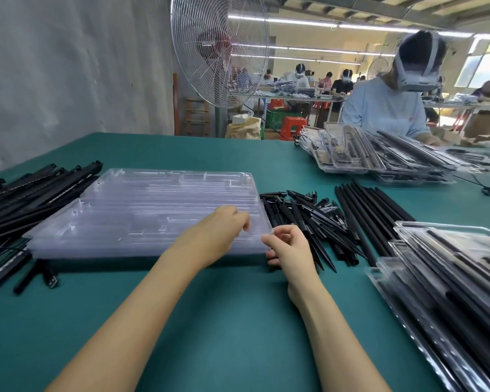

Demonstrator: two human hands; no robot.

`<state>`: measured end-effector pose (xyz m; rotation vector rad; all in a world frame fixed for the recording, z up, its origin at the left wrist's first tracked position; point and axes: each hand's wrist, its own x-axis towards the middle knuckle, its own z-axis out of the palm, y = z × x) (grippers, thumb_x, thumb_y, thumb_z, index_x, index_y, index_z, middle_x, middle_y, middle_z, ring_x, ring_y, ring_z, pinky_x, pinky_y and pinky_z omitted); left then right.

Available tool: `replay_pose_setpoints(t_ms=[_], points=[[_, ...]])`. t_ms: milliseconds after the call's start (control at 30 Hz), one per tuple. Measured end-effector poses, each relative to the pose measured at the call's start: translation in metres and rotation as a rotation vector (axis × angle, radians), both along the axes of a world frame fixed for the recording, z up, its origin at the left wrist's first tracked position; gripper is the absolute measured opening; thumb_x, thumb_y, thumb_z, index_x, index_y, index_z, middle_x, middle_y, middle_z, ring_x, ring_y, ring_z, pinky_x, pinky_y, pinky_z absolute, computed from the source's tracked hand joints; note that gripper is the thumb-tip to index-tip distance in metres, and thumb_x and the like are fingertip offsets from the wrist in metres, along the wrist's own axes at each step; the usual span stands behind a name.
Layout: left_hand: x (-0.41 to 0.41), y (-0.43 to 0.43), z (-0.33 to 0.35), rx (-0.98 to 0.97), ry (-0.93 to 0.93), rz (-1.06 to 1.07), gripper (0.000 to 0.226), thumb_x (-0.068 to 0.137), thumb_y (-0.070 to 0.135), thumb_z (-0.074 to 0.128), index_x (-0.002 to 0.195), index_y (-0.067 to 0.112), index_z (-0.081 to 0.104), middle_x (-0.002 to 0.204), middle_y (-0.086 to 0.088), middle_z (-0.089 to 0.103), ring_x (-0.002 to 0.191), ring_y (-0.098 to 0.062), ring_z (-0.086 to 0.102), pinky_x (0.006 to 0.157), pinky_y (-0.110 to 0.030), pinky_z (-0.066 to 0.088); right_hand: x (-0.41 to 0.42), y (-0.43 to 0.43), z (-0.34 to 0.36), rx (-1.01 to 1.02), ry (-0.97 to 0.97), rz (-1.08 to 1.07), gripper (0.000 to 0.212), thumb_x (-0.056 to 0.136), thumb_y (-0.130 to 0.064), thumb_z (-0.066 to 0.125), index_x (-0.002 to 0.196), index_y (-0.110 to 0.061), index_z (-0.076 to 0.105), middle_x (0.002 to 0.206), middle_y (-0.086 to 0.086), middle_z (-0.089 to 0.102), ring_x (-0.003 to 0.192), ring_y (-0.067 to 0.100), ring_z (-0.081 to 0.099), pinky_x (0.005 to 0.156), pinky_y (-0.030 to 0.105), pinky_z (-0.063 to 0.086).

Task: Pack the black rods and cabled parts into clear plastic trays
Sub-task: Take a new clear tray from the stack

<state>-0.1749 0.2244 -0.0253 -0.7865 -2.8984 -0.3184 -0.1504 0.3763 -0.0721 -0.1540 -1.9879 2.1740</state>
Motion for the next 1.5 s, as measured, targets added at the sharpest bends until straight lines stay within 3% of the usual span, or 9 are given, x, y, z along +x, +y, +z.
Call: replay_pose_setpoints(t_ms=[233, 400, 500, 600, 800, 900, 1233, 1400, 1500], points=[[0.001, 0.011, -0.001, -0.059, 0.035, -0.03, 0.019, 0.099, 0.013, 0.041, 0.11, 0.014, 0.057, 0.109, -0.004, 0.052, 0.1, -0.024, 0.052, 0.086, -0.038, 0.046, -0.003, -0.015, -0.001, 0.082, -0.02, -0.131, 0.01, 0.082, -0.011, 0.056, 0.083, -0.015, 0.047, 0.088, 0.006, 0.048, 0.073, 0.021, 0.044, 0.067, 0.033, 0.036], [0.003, 0.01, -0.001, 0.013, 0.057, -0.026, 0.02, 0.099, 0.022, 0.047, 0.104, 0.012, 0.063, 0.103, -0.005, 0.056, 0.095, -0.024, 0.055, 0.081, -0.035, 0.047, -0.001, -0.022, 0.0, 0.094, -0.017, -0.172, 0.009, 0.084, -0.012, 0.054, 0.084, -0.015, 0.045, 0.094, 0.009, 0.047, 0.073, 0.018, 0.042, 0.069, 0.031, 0.036], [0.002, 0.014, -0.001, -0.051, 0.102, 0.005, 0.013, 0.097, 0.016, 0.05, 0.102, 0.015, 0.061, 0.103, -0.001, 0.055, 0.091, -0.021, 0.055, 0.07, -0.029, 0.042, 0.001, -0.024, 0.002, 0.128, -0.02, -0.189, 0.008, 0.085, -0.013, 0.052, 0.083, -0.015, 0.044, 0.095, 0.009, 0.048, 0.067, 0.014, 0.04, 0.062, 0.026, 0.032], [0.0, 0.019, 0.003, -0.173, 0.102, -0.007, 0.022, 0.091, 0.0, 0.045, 0.105, 0.014, 0.054, 0.107, -0.002, 0.049, 0.083, -0.02, 0.045, 0.065, -0.028, 0.032, 0.002, -0.025, 0.005, 0.152, -0.043, -0.217, 0.008, 0.086, -0.012, 0.05, 0.083, -0.014, 0.043, 0.097, 0.012, 0.05, 0.064, 0.014, 0.04, 0.058, 0.026, 0.031], [-0.006, 0.022, 0.007, -0.282, 0.076, -0.044, 0.018, 0.094, -0.001, 0.042, 0.107, 0.007, 0.051, 0.111, -0.008, 0.05, 0.095, -0.024, 0.052, 0.077, -0.035, 0.046, 0.005, -0.028, 0.007, 0.192, -0.069, -0.236, 0.006, 0.087, -0.015, 0.047, 0.084, -0.015, 0.042, 0.096, 0.005, 0.046, 0.063, 0.012, 0.04, 0.062, 0.028, 0.035], [-0.006, 0.025, 0.007, -0.27, 0.059, -0.018, 0.022, 0.09, -0.005, 0.039, 0.106, 0.007, 0.048, 0.112, -0.008, 0.048, 0.099, -0.024, 0.05, 0.07, -0.033, 0.04, 0.005, -0.027, 0.007, 0.211, -0.082, -0.246, 0.005, 0.088, -0.016, 0.046, 0.085, -0.016, 0.042, 0.095, 0.002, 0.044, 0.065, 0.01, 0.041, 0.059, 0.025, 0.034], [-0.004, 0.029, 0.001, -0.089, -0.03, 0.053, 0.028, 0.085, -0.008, 0.033, 0.105, 0.007, 0.047, 0.114, -0.009, 0.045, 0.099, -0.024, 0.045, 0.069, -0.028, 0.031, 0.007, -0.028, 0.008, 0.253, -0.106, -0.247, 0.004, 0.087, -0.019, 0.046, 0.088, -0.016, 0.043, 0.097, 0.007, 0.049, 0.063, 0.006, 0.039, 0.055, 0.022, 0.029], [-0.004, 0.027, -0.001, -0.008, -0.065, 0.059, 0.026, 0.085, -0.007, 0.033, 0.097, 0.013, 0.044, 0.113, -0.01, 0.046, 0.105, -0.025, 0.044, 0.086, -0.035, 0.041, 0.007, -0.03, 0.008, 0.284, -0.132, -0.26, 0.007, 0.088, -0.023, 0.044, 0.085, -0.019, 0.04, 0.101, 0.009, 0.05, 0.066, 0.005, 0.039, 0.055, 0.021, 0.028], [-0.004, 0.029, -0.005, 0.005, -0.033, 0.062, 0.028, 0.083, -0.009, 0.034, 0.094, 0.015, 0.04, 0.112, -0.01, 0.046, 0.105, -0.024, 0.043, 0.088, -0.034, 0.04, 0.007, -0.03, 0.008, 0.278, -0.139, -0.257, 0.009, 0.088, -0.024, 0.043, 0.083, -0.02, 0.038, 0.1, 0.008, 0.049, 0.067, 0.005, 0.039, 0.056, 0.021, 0.028]])
